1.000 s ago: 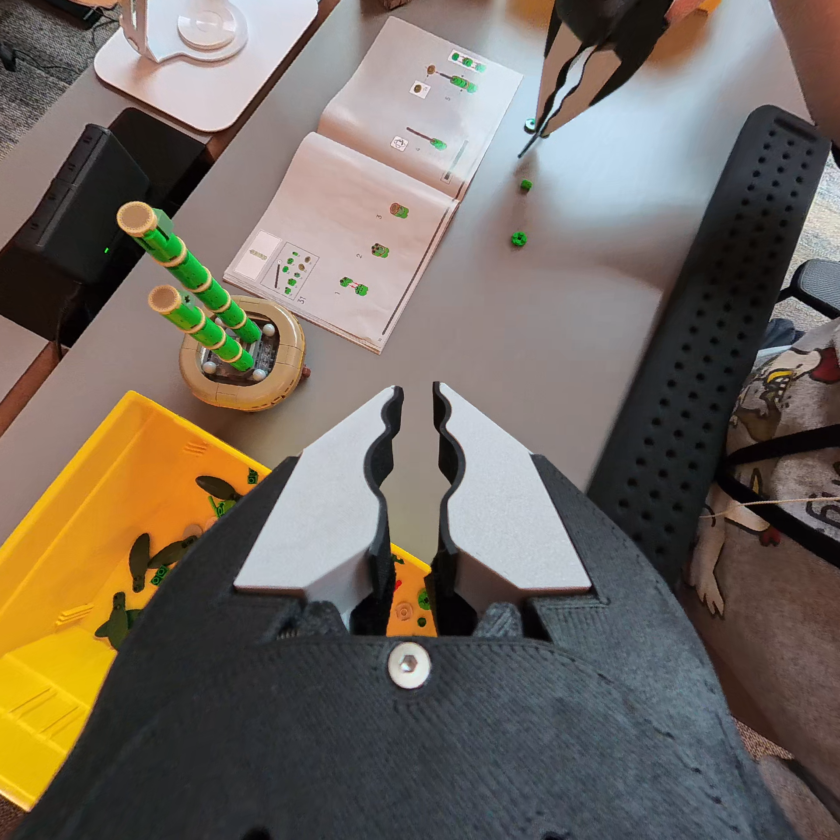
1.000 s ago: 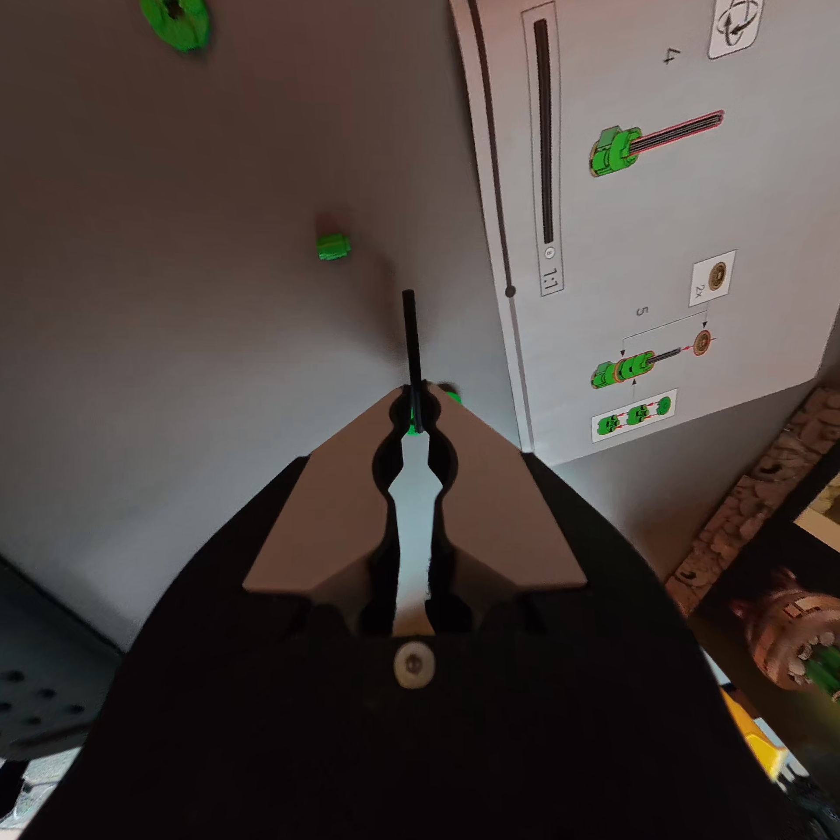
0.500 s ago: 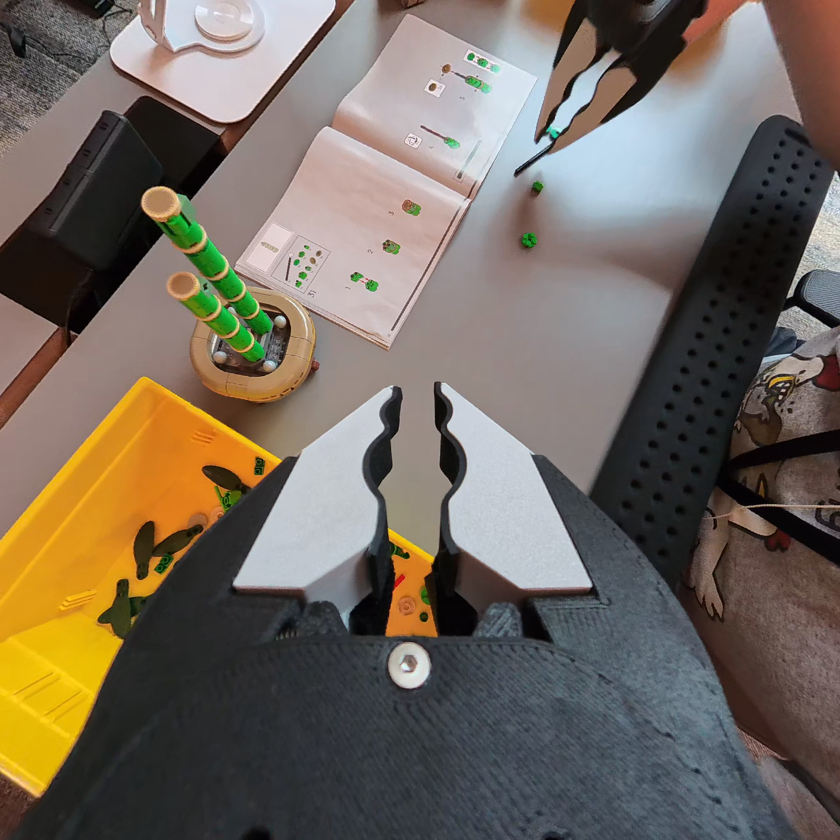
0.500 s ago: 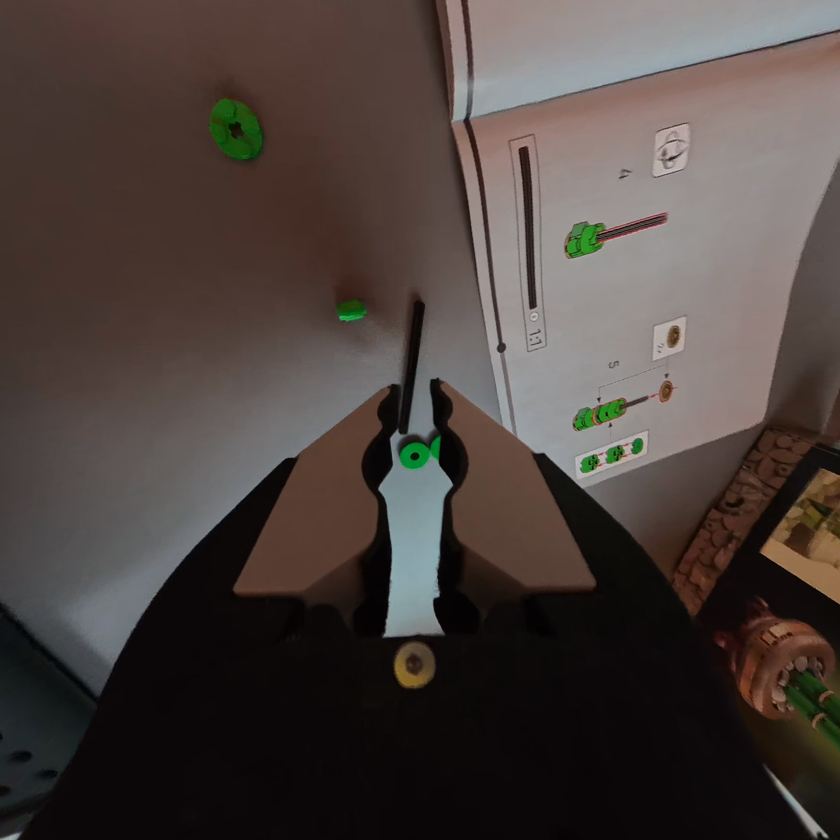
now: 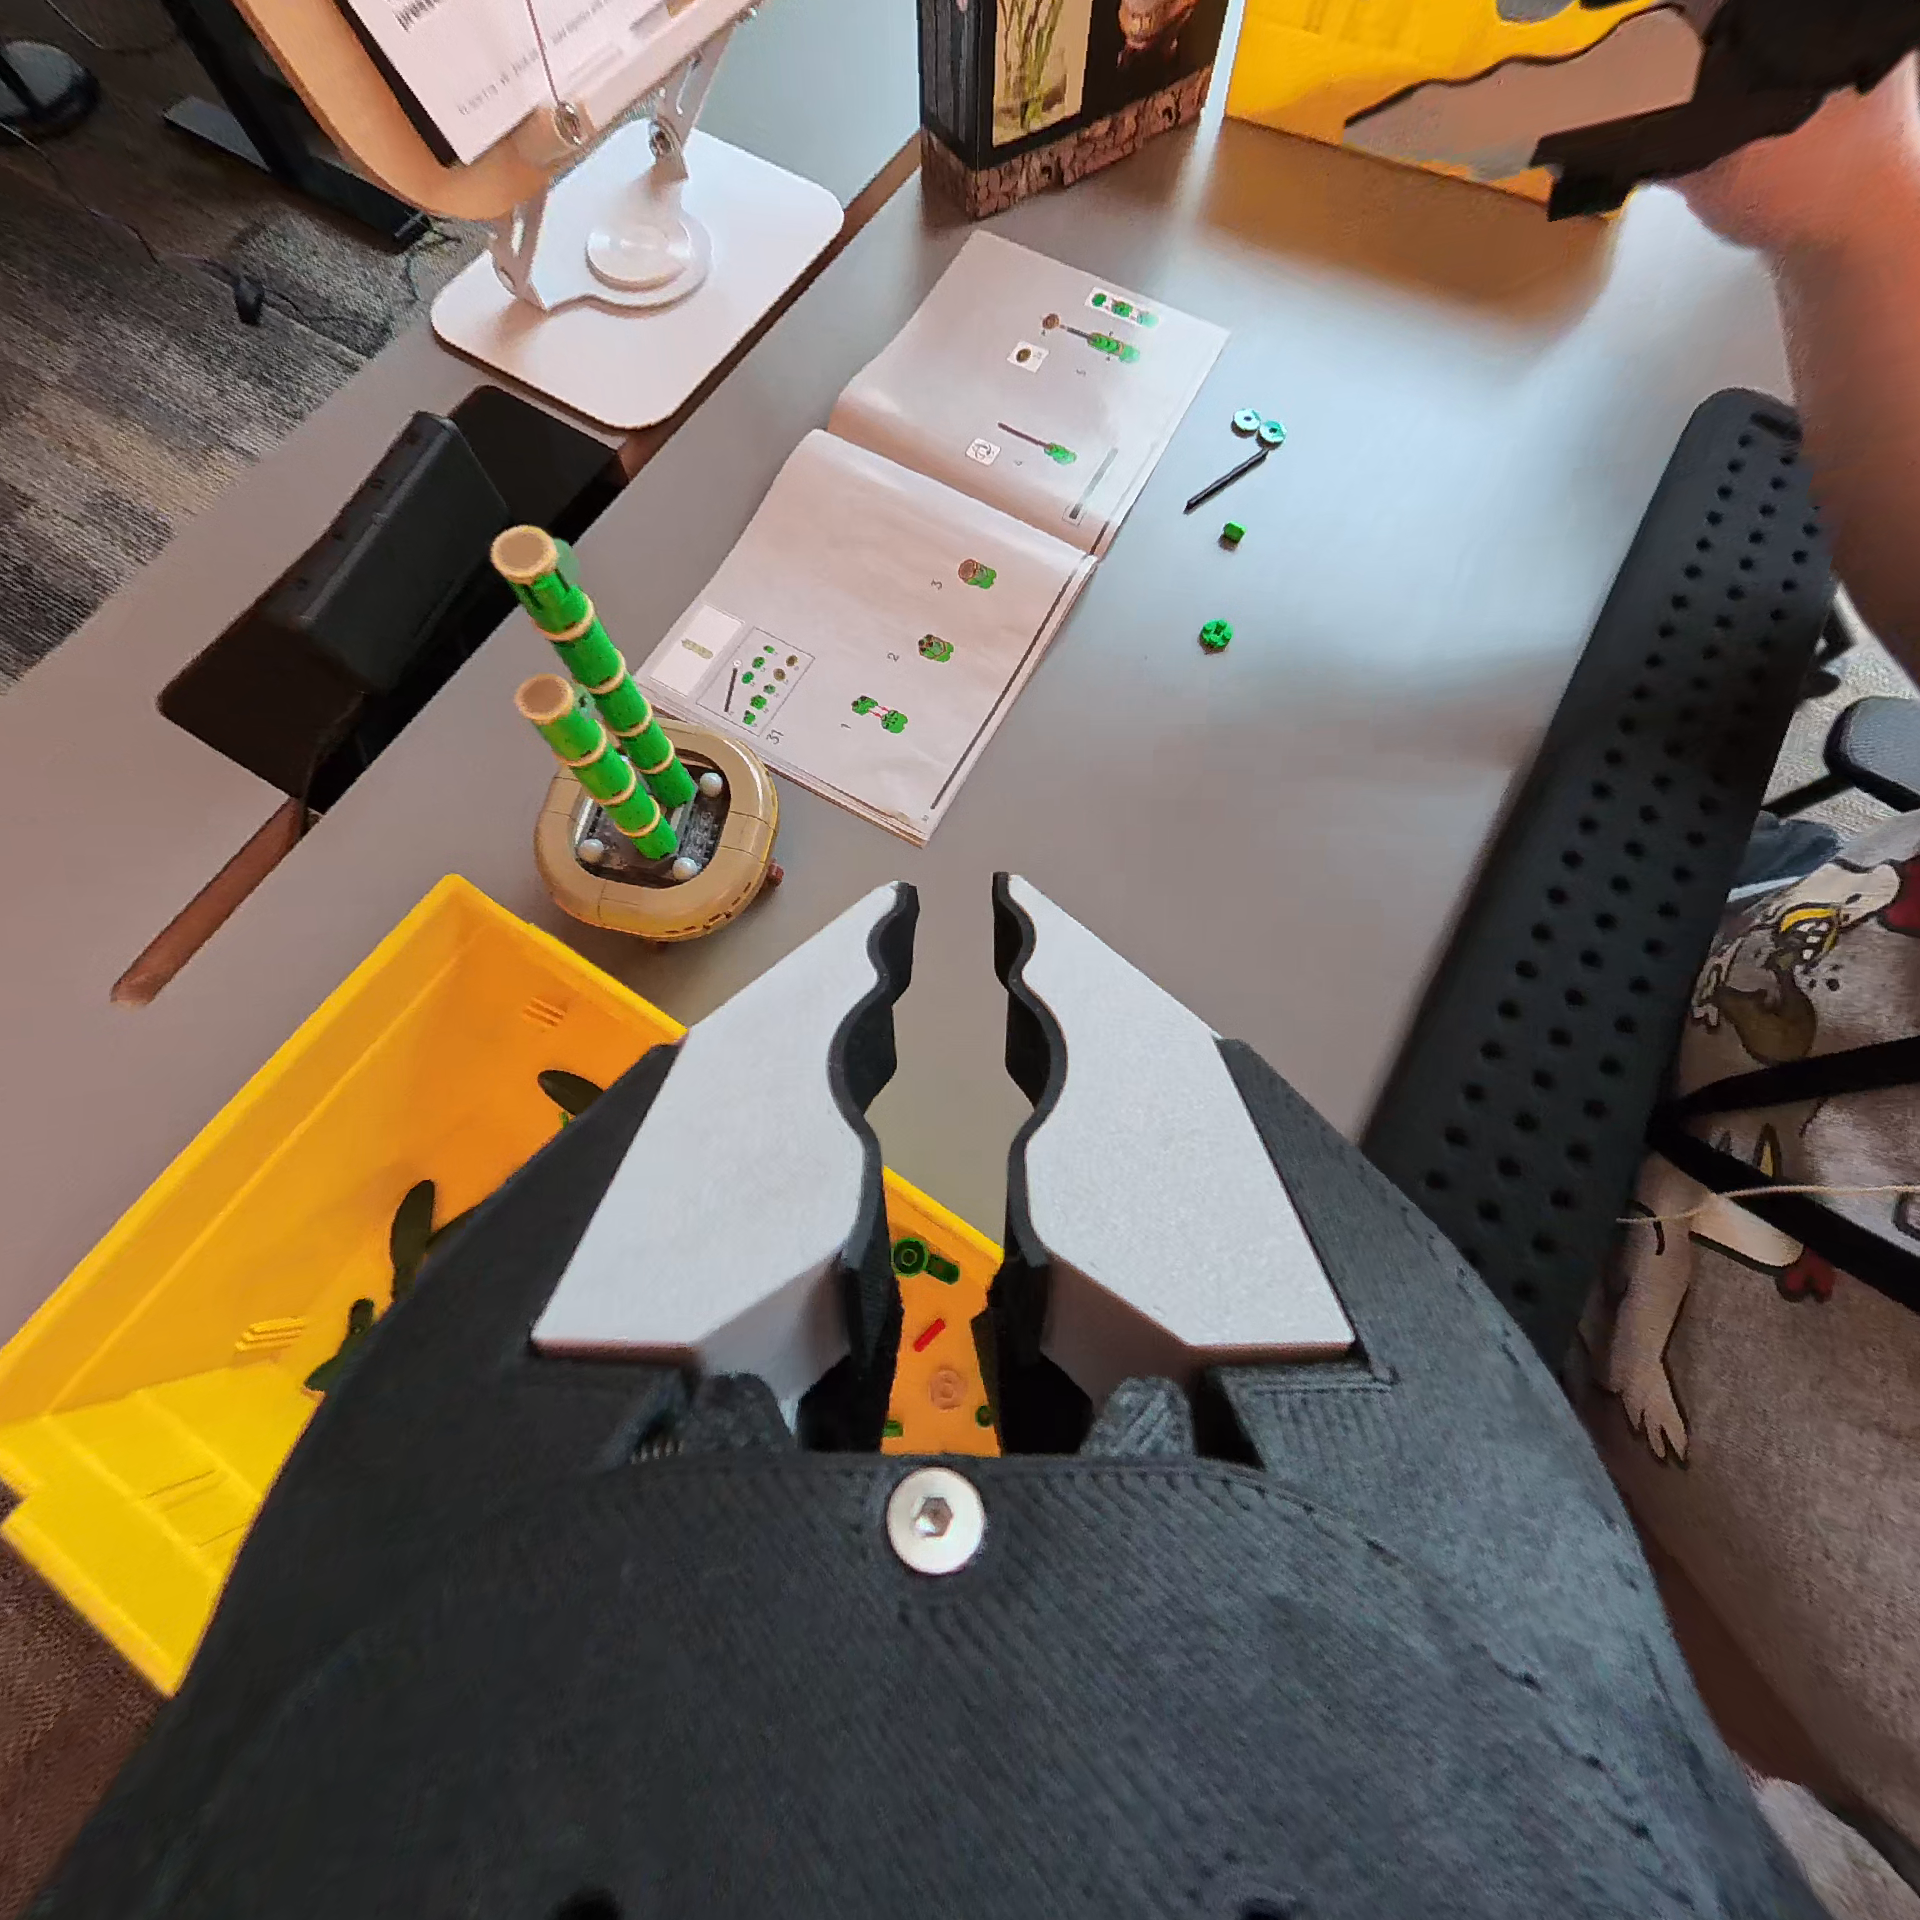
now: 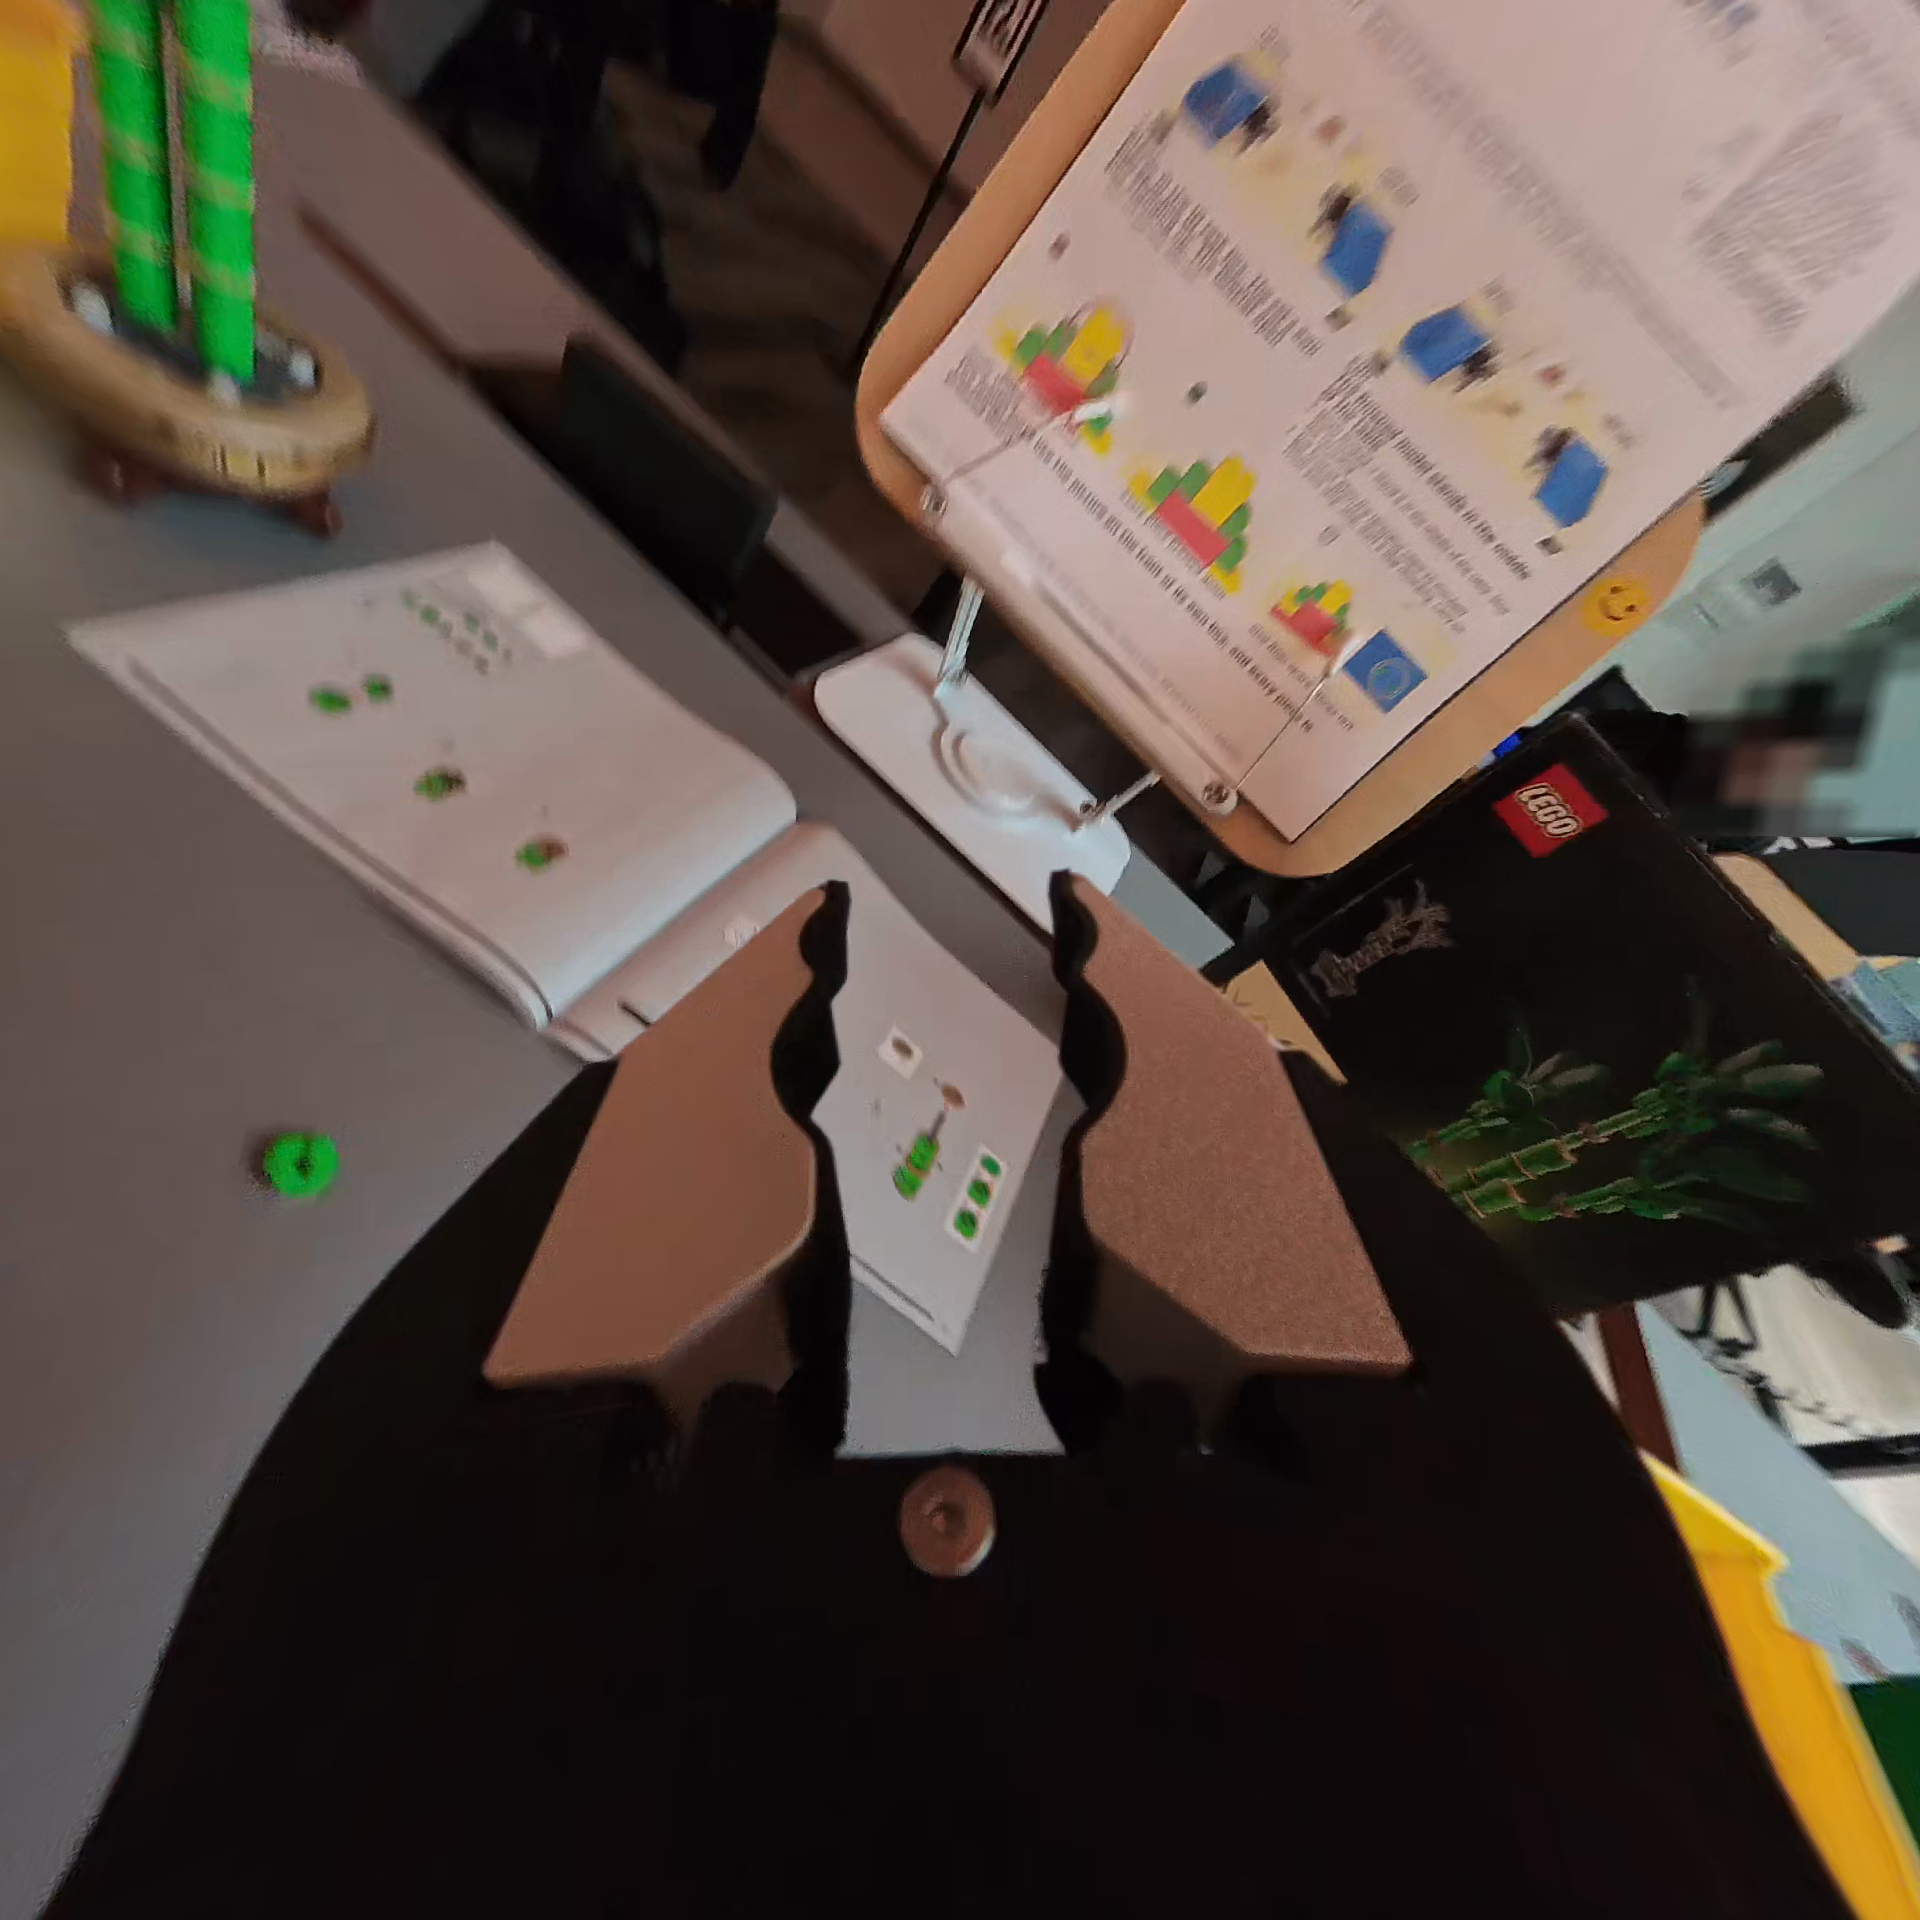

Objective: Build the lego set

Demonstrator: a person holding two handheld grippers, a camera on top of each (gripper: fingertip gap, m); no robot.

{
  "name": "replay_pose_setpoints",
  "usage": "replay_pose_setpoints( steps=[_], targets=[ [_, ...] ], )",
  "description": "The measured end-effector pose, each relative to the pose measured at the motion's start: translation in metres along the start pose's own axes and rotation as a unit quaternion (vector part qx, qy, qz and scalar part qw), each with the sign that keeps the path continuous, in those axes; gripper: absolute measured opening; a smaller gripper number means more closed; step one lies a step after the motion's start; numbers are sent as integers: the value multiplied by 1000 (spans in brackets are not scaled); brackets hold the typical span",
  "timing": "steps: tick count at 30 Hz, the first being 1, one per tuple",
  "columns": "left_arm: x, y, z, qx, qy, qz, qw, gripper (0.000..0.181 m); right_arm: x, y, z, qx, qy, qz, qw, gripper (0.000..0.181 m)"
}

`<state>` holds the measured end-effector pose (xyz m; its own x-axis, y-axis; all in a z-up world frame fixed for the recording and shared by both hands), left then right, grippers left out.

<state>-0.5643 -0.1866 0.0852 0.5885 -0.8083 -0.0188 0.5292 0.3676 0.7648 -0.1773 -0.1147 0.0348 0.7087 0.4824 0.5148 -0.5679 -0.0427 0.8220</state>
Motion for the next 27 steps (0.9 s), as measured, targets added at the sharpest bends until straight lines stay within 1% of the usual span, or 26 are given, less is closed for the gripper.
replay_pose_setpoints(
  steps=[2,5,6,8,9,10,12,14,15,16,17,18,21,23,27],
  targets=[
    [-2,1,7,10,12,0,1000,14,-1,11,-1,63,-24,-82,994,59],
    [-9,2,22,35,39,4,999,15,-2,11,-13,121,-38,-194,973,77],
    [-12,3,28,47,51,6,998,15,-2,7,-19,133,-40,-228,964,80],
    [-17,5,41,76,71,11,995,16,-8,-1,-28,150,-10,-277,949,81],
    [-20,7,47,94,81,13,992,18,-10,-8,-32,148,-7,-279,949,81],
    [-23,9,54,114,92,16,989,20,-10,-17,-34,147,-20,-265,953,81],
    [-30,13,67,158,117,22,980,26,-8,-32,-34,140,-55,-209,966,81],
    [-37,18,78,206,140,28,968,34,-4,-38,-32,138,-85,-152,975,80],
    [-38,19,81,230,145,28,962,40,-3,-39,-31,140,-97,-130,977,79],
    [-37,21,81,261,140,21,955,52,-2,-39,-31,140,-103,-118,978,78],
    [-34,24,78,292,130,9,948,56,-3,-39,-33,138,-100,-114,979,77],
    [-32,27,73,301,121,-1,946,55,-4,-39,-35,134,-93,-117,980,76],
    [-32,20,48,220,120,-9,968,58,-12,-41,-42,125,-72,-108,984,73],
    [-34,14,37,178,127,-13,976,58,-16,-45,-47,110,-65,-87,988,72],
    [-35,9,30,146,145,-1,979,55,-22,-50,-52,89,-45,-70,992,69]
  ],
)
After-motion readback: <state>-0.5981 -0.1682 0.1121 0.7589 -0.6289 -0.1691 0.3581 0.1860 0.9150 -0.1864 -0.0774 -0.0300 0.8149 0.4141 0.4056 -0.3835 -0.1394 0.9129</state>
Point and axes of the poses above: each gripper's, where its closed fingertips meet, z back along the fingers, y out of its top, x = y × z across the jaws, the point moved 5 cm from there along z, back along the fingers, and after that the axes turned 3 degrees about -z, right-handed, at the moved point
